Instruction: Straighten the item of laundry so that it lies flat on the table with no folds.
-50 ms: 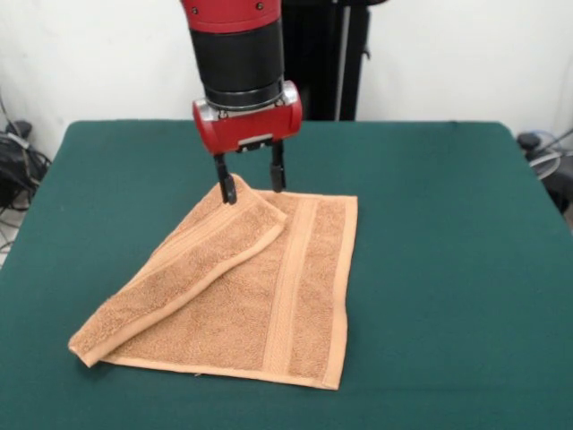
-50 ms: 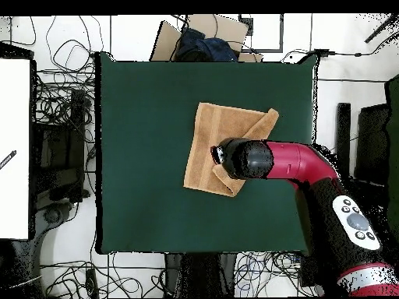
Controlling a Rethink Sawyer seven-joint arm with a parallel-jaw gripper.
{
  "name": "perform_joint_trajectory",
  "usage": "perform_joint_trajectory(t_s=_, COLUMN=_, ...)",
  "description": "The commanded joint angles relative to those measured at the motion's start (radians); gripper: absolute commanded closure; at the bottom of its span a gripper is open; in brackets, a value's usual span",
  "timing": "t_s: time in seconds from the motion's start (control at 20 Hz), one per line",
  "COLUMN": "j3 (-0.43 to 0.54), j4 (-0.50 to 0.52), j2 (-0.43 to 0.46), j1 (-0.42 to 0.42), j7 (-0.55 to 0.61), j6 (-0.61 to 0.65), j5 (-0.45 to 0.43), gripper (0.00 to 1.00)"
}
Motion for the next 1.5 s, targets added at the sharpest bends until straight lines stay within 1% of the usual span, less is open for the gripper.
perform_joint_trajectory(t_s=0.05, j3=-0.059, j4=0.049, j2=0.047, j1=-0.001, j7=0.048, j6=0.024, j5=-0.053, gripper=0.0)
perform_joint_trajectory(t_s=0.25, j3=-0.067, j4=0.083, j2=0.032, j1=-0.003, j7=0.063, j6=0.002, j5=-0.052, gripper=0.0)
perform_joint_trajectory(t_s=0.5, j3=-0.071, j4=0.068, j2=0.049, j1=0.003, j7=0.056, j6=0.003, j5=-0.048, gripper=0.0)
perform_joint_trajectory(t_s=0.7, j3=-0.075, j4=0.067, j2=0.073, j1=0.003, j7=0.058, j6=-0.026, j5=-0.055, gripper=0.0)
perform_joint_trajectory(t_s=1.0, j3=-0.103, j4=0.12, j2=0.09, j1=0.03, j7=0.134, j6=-0.121, j5=-0.062, gripper=0.0)
perform_joint_trajectory(t_s=1.1, j3=-0.112, j4=0.138, j2=0.083, j1=0.038, j7=0.152, j6=-0.139, j5=-0.06, gripper=0.0)
perform_joint_trajectory(t_s=1.5, j3=-0.139, j4=0.161, j2=0.069, j1=0.067, j7=0.163, j6=-0.17, j5=-0.045, gripper=0.0)
